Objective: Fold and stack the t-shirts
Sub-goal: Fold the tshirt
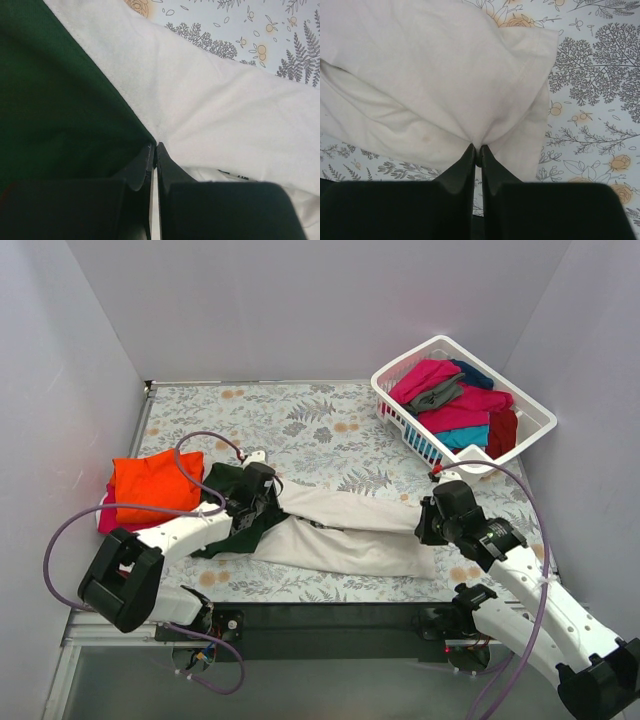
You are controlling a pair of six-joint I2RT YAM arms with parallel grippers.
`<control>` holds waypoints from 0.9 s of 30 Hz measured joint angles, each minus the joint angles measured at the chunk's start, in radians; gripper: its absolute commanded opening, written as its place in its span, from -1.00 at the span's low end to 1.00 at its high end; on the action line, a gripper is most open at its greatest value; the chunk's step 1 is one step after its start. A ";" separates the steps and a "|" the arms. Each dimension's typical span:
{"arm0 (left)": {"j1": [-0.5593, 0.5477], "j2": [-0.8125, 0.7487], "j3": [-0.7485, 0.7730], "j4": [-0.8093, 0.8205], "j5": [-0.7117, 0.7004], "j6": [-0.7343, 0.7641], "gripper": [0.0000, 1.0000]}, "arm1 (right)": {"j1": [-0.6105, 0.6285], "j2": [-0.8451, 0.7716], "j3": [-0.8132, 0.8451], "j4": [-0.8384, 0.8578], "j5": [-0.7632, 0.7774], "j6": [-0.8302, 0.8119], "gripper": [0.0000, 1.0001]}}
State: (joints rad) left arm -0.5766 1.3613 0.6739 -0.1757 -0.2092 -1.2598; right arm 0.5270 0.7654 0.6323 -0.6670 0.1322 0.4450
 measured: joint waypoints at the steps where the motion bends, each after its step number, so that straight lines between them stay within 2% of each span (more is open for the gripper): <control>1: 0.000 -0.005 0.000 -0.003 0.003 0.000 -1.00 | 0.000 0.000 0.007 -0.010 0.005 -0.001 -0.97; 12: 0.000 -0.084 -0.029 -0.047 0.024 -0.002 -1.00 | 0.002 0.035 0.034 -0.109 0.013 -0.014 -0.97; 13: 0.000 -0.094 -0.030 -0.053 0.027 -0.004 -1.00 | 0.002 0.035 0.042 -0.120 0.007 -0.018 -0.91; 14: 0.000 -0.103 -0.031 -0.058 0.030 -0.005 -0.92 | 0.002 0.035 0.050 -0.130 -0.003 -0.025 -0.78; 15: 0.000 -0.110 -0.031 -0.062 0.034 -0.008 -0.60 | 0.002 0.035 0.056 -0.140 -0.013 -0.031 -0.61; 16: 0.000 -0.117 -0.031 -0.069 0.037 -0.007 -0.38 | 0.002 0.036 0.060 -0.151 -0.027 -0.037 -0.31; 18: 0.000 -0.132 -0.031 -0.089 0.045 -0.018 0.06 | 0.002 0.038 0.060 -0.167 -0.050 -0.051 -0.12; 19: -0.001 -0.142 -0.031 -0.100 0.047 -0.026 0.17 | 0.003 0.040 0.061 -0.177 -0.059 -0.058 -0.01; 22: -0.002 -0.176 -0.032 -0.130 0.045 -0.044 0.36 | 0.005 0.041 0.079 -0.200 -0.069 -0.075 0.11; 27: -0.002 -0.226 -0.031 -0.163 0.004 -0.064 0.51 | 0.005 0.077 0.144 -0.121 -0.069 -0.102 0.12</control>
State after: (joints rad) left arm -0.5781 1.1351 0.6434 -0.3389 -0.2050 -1.3235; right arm 0.5316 0.8429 0.7765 -0.7879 0.0635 0.3428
